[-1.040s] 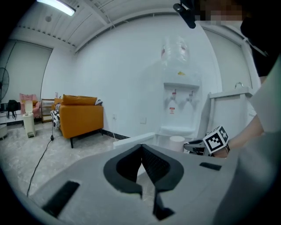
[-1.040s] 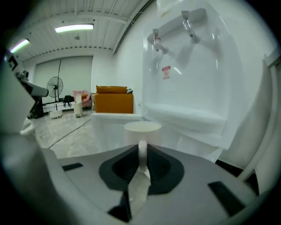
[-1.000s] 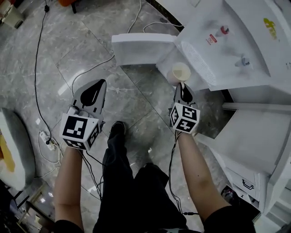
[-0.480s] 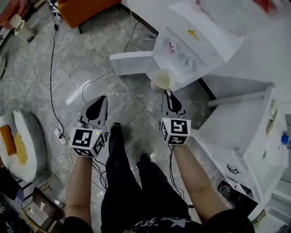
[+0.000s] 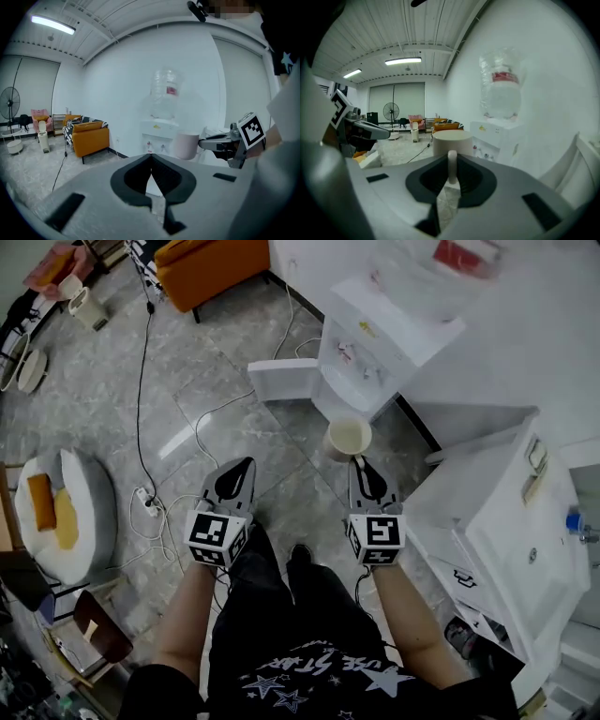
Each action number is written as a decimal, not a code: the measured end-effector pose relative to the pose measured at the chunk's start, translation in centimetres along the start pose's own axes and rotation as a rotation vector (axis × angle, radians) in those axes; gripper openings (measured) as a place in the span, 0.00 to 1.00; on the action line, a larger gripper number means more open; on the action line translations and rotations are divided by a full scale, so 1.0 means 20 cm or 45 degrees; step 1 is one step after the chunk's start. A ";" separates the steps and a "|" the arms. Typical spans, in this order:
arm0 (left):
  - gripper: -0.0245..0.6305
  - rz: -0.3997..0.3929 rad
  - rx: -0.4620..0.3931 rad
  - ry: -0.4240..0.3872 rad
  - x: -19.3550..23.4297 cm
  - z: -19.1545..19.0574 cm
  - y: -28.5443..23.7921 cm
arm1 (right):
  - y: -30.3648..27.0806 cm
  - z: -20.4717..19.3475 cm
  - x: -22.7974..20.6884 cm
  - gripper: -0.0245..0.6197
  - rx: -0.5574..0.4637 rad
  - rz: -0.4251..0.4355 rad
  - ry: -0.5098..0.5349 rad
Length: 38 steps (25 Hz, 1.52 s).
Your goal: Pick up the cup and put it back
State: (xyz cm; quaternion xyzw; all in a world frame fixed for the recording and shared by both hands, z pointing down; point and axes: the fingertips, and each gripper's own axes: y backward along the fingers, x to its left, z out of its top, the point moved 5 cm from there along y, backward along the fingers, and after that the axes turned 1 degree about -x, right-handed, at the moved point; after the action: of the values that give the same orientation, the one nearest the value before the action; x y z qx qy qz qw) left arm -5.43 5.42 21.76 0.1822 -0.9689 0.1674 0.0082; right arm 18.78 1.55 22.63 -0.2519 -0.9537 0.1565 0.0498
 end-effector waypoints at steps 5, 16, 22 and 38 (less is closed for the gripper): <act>0.05 0.043 -0.035 0.027 -0.02 0.08 0.11 | 0.14 0.06 -0.02 0.10 -0.014 -0.024 0.029; 0.05 0.089 -0.046 0.088 0.07 0.04 0.15 | 0.08 -0.01 0.06 0.10 0.026 -0.044 0.048; 0.05 0.053 -0.028 0.021 0.24 -0.07 -0.05 | -0.17 -0.16 0.11 0.10 0.065 -0.066 0.059; 0.05 -0.048 -0.032 -0.026 0.97 -1.10 -1.01 | -1.34 -1.35 -0.06 0.10 0.107 -0.260 0.004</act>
State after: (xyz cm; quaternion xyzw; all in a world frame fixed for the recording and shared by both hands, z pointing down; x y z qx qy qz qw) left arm -17.38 -11.97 50.57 0.2018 -0.9673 0.1533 0.0037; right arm 12.14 -13.73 56.76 -0.1515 -0.9669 0.1902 0.0774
